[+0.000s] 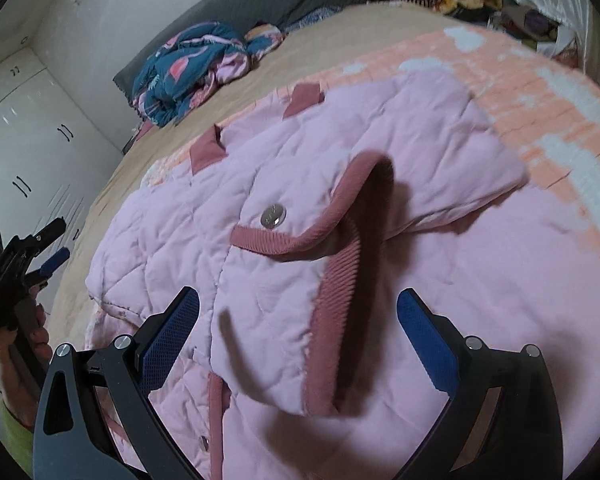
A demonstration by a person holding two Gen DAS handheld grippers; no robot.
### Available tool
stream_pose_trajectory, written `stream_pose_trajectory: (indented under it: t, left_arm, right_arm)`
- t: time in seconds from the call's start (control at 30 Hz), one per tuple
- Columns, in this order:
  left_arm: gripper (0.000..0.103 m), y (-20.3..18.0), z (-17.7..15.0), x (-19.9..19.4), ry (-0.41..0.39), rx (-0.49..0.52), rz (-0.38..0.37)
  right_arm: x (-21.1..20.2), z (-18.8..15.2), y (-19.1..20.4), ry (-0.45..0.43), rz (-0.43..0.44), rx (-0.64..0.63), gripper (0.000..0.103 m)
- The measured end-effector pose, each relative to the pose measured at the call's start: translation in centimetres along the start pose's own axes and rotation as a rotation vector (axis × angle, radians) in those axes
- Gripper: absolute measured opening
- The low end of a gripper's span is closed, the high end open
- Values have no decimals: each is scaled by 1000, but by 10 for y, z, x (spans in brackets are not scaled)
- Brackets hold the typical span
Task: Fold large clothes
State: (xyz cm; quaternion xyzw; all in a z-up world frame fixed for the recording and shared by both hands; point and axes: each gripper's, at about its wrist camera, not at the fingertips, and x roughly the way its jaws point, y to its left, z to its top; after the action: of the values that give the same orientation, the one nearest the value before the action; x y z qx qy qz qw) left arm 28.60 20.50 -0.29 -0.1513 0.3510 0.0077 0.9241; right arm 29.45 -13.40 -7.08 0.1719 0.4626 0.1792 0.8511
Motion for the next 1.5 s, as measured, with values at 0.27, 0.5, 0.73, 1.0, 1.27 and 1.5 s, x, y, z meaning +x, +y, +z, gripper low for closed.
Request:
stream_pose_trajectory:
  t: [0.27,0.5,0.73,1.0,1.27,1.5]
  left_arm:
    - [94,26,2,0,-9,-73,23]
    - [94,22,2,0,-15,-66,19]
    - [94,3,5,-6,-69,-12,-16]
    - [94,-28,-1,9,-44,84,-7]
    - [94,-50,-12,26,-18,154,2]
    - [94,-56,-16,34,4,136,-20]
  right_arm:
    - [4,1,8,-24,20,-66,38]
    - [-25,10,44,-147,-10,-274,16]
    - [-63,49,79,-248,-39,-439,15]
    - [-66,75,75,-326,-134,-491,15]
    - [-28,77,54,-247,-165,-423,15]
    - [-8,74,35,-194,-181,-341,21]
